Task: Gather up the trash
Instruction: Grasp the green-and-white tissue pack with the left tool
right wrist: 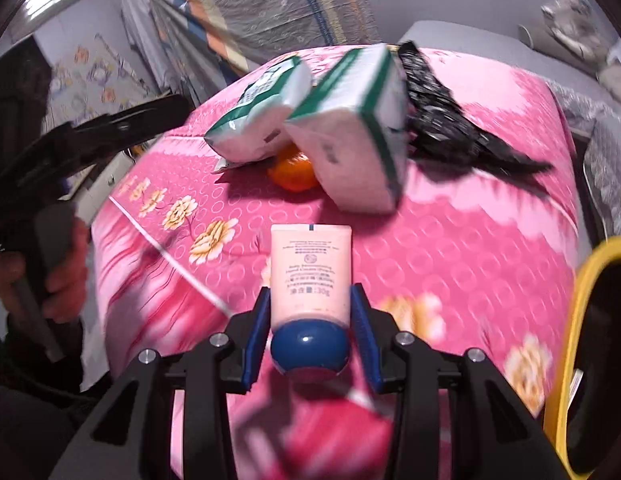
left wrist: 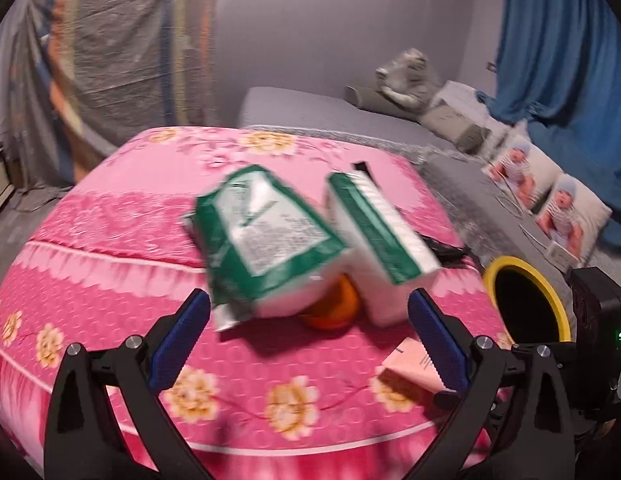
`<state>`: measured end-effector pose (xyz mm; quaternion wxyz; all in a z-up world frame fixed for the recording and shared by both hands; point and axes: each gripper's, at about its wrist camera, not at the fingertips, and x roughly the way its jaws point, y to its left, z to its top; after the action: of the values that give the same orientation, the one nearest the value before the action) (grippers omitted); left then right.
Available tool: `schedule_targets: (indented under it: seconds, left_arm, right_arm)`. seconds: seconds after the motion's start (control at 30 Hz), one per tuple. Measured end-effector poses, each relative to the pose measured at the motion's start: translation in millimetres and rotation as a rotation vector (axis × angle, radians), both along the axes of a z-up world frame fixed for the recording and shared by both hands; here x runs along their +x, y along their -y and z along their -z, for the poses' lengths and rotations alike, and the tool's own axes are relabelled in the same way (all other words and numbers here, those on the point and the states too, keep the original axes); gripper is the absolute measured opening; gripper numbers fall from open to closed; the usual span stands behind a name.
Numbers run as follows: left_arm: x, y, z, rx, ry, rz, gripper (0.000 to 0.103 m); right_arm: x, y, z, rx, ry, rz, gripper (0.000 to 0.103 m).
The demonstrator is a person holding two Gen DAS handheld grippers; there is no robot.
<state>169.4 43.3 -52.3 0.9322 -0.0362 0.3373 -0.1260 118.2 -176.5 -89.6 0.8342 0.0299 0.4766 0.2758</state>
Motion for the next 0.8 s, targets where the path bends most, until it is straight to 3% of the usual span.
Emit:
schedule_targets:
  seconds: [0.27, 0.7, 0.77, 0.8]
  left_arm:
    - [18, 71, 11, 0.036, -0.058, 0.102, 0.094]
    - [74, 103, 44, 0.08, -0.187, 0.061, 0.094]
    - [82, 105, 48, 0.098, -0.198, 0.052, 0.089]
    - [85, 106, 50, 0.107, -0.202, 0.051, 0.082]
  right_arm:
    - [-40, 53, -4, 0.052, 0.006, 0.104, 0.037]
    - [-64, 92, -12, 0.165, 0.051, 0.149, 0.037]
    - [-65, 94, -12, 0.174, 0.051, 0.152, 0.037]
    - [-66, 96, -12, 0.179, 0.053, 0.153, 0.037]
